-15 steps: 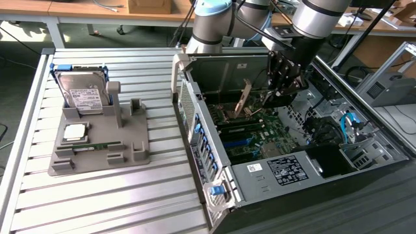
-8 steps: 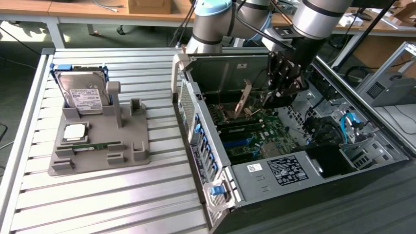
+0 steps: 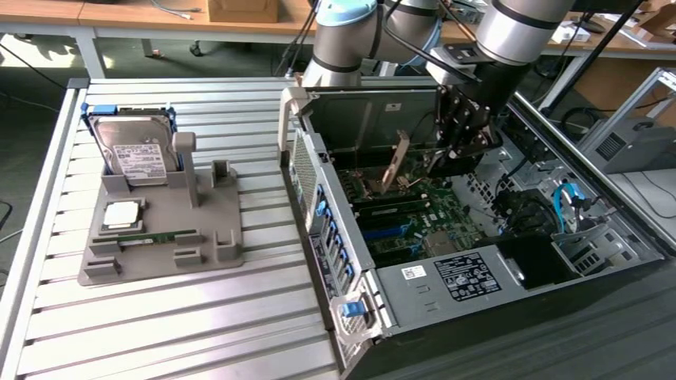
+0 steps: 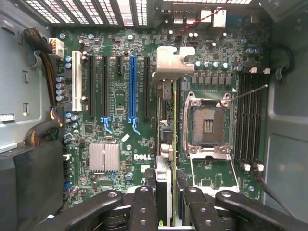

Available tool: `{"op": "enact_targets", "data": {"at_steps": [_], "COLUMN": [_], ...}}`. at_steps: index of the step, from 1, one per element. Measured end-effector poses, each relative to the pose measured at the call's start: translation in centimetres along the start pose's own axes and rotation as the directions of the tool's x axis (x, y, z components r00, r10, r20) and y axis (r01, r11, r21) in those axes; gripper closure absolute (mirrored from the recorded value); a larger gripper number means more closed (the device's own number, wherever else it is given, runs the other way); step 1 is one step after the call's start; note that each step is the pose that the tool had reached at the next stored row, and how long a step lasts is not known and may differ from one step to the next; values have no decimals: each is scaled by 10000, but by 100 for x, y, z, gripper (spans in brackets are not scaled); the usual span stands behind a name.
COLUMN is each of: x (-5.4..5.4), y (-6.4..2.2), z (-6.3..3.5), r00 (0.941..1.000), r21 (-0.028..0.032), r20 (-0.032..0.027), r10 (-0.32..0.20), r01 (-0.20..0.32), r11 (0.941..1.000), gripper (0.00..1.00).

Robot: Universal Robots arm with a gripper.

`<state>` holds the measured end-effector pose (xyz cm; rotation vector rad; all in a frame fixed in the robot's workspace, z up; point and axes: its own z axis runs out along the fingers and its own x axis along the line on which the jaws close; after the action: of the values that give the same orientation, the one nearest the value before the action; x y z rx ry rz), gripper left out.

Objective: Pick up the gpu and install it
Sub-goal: 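Insert the gpu into the slot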

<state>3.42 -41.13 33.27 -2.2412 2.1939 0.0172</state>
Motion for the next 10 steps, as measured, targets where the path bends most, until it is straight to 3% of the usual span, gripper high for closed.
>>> {"op": "enact_targets", "data": {"at_steps": [10], "x": [10], "y": [20], "z": [3], "r00": [10000], "r21": [0], "r20": [-1], "r10": [-1], "r01": [1], "r11": [10000], "gripper": [73]}}
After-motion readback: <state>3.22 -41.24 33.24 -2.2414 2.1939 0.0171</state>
